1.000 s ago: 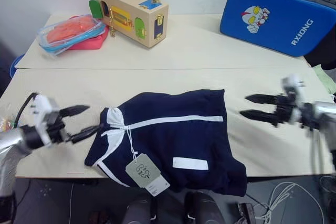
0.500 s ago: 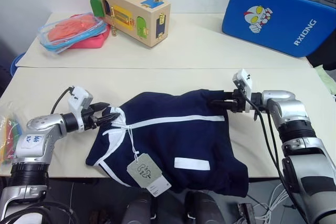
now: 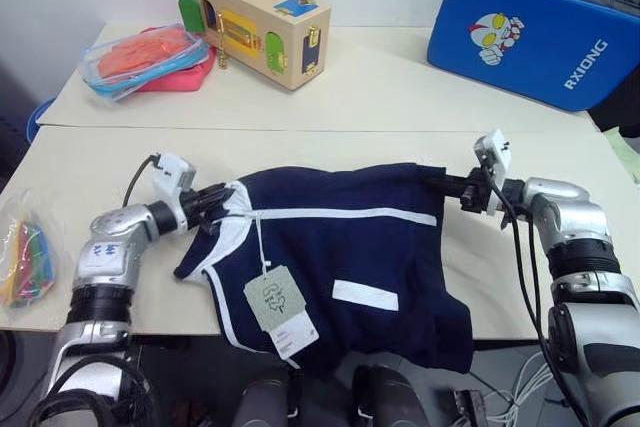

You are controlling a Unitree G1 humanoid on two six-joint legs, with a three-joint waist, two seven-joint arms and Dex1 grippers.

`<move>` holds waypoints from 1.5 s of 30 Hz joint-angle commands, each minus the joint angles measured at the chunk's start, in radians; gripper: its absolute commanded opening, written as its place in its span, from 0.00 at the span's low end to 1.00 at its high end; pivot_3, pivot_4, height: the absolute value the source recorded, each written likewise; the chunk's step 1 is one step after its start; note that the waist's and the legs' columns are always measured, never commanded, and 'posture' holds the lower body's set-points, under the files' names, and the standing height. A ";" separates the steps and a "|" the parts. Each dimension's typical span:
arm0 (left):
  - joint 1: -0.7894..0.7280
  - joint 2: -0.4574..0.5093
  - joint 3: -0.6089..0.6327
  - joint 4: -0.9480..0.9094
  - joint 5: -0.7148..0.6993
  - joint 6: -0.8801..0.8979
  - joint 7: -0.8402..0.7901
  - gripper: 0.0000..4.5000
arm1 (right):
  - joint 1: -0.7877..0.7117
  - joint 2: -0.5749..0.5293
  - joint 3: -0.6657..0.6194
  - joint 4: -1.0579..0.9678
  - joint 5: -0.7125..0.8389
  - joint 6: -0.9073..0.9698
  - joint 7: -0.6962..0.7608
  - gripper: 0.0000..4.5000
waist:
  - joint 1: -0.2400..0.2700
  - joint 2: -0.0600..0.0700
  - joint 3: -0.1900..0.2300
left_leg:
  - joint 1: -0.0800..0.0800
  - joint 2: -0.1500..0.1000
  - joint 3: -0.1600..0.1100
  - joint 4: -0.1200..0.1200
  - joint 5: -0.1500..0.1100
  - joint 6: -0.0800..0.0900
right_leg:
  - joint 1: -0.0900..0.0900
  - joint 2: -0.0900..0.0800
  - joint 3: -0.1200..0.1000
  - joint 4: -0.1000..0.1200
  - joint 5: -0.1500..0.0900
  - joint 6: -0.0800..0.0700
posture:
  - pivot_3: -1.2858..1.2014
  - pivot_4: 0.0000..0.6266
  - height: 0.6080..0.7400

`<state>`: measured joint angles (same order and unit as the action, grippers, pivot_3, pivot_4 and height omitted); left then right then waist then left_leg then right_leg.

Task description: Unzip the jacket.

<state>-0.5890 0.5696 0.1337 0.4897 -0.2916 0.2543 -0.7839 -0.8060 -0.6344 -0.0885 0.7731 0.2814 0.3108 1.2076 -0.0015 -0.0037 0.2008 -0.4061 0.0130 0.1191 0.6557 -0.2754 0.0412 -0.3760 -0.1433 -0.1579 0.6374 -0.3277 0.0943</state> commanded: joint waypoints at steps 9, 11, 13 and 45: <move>0.107 0.093 0.042 -0.136 -0.015 -0.011 -0.086 0.34 | 0.128 -0.110 -0.045 -0.208 0.034 0.014 0.027 0.40 | -0.029 0.000 0.000 | 0.001 0.001 0.001 -0.003 0.000 0.000 | -0.001 0.001 0.000 -0.001 0.000 0.000 | 0.52 0.24 1.00; 0.178 0.133 0.076 -0.210 -0.034 -0.031 -0.118 0.48 | 0.157 -0.167 -0.059 -0.247 0.052 0.003 0.089 0.55 | -0.028 0.000 0.000 | 0.001 0.001 0.001 -0.004 0.000 0.000 | -0.001 0.001 0.000 -0.002 0.000 0.000 | 0.52 0.24 1.00; 0.245 0.171 0.120 -0.259 -0.050 -0.078 -0.154 0.62 | 0.169 -0.236 -0.072 -0.270 0.071 0.021 0.151 0.71 | -0.026 0.000 0.000 | 0.001 0.001 0.001 -0.003 0.000 0.000 | -0.001 -0.001 0.001 -0.002 0.000 0.000 | 0.52 0.24 1.00; 0.635 0.237 0.172 -0.629 -0.186 -0.179 -0.434 1.00 | 0.164 0.306 0.534 -0.886 0.133 0.562 -0.291 1.00 | -0.027 -0.001 -0.001 | 0.001 0.002 -0.001 -0.004 -0.003 -0.002 | -0.001 -0.004 0.001 -0.003 0.000 0.000 | 0.52 0.24 1.00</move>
<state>0.0340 0.8028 0.2937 -0.1100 -0.4686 0.0859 -1.2228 -0.6248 -0.3379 0.4360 -0.1213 0.4364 0.8919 0.9377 -0.0284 -0.0049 0.1999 -0.4052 0.0151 0.1182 0.6515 -0.2782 0.0395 -0.3769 -0.1471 -0.1566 0.6341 -0.3279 0.0939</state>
